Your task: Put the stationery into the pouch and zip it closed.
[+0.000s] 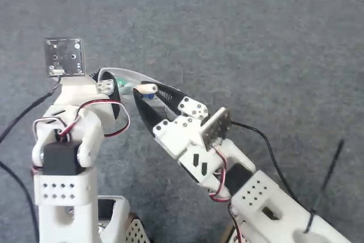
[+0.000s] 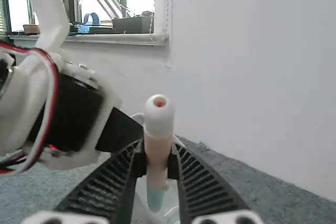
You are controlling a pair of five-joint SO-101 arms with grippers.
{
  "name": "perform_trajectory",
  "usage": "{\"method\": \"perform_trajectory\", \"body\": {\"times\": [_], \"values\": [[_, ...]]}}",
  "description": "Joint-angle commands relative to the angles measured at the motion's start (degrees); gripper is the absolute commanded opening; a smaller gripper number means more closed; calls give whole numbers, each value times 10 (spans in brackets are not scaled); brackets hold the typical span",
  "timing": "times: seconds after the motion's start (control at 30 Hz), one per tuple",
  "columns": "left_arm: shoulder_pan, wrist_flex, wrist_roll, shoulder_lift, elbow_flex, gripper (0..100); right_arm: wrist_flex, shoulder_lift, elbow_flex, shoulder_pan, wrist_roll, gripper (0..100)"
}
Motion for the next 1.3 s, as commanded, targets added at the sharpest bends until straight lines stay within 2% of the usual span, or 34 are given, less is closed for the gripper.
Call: {"method": "perform_trajectory", "body": {"times": [0.0, 0.1, 0.47, 0.53, 0.63, 0.7, 0.77, 0.9, 0.97, 1.07, 1.27], "values": [[-1, -11, -5, -4, -7, 13, -79, 44, -37, 3, -8, 6], [-15, -11, -5, -5, -7, 13, -108, 72, -35, 15, -9, 6], [-19, -10, -5, -7, -4, 13, -106, 188, -78, 19, -7, 8], [-19, -11, -5, -8, -2, 13, -105, 196, -79, 18, -6, 48], [-19, -11, -5, -8, -2, 13, -104, 196, -76, 18, -6, 184], [-19, -11, -5, -8, -2, 13, -103, 196, -73, 19, -6, 229], [-19, -11, -5, -8, -2, 13, -102, 189, -62, 15, 15, 214], [-19, -11, -6, -8, -2, 13, -105, 132, -14, -20, 111, 184], [-19, -12, -6, -8, -2, 13, -103, 86, 8, -23, 116, 181], [-19, -23, -7, -8, 6, 13, -52, 13, 18, -8, 109, 181], [-20, -34, -6, -8, 13, 13, 145, -140, 1, 16, 54, 181]]}}
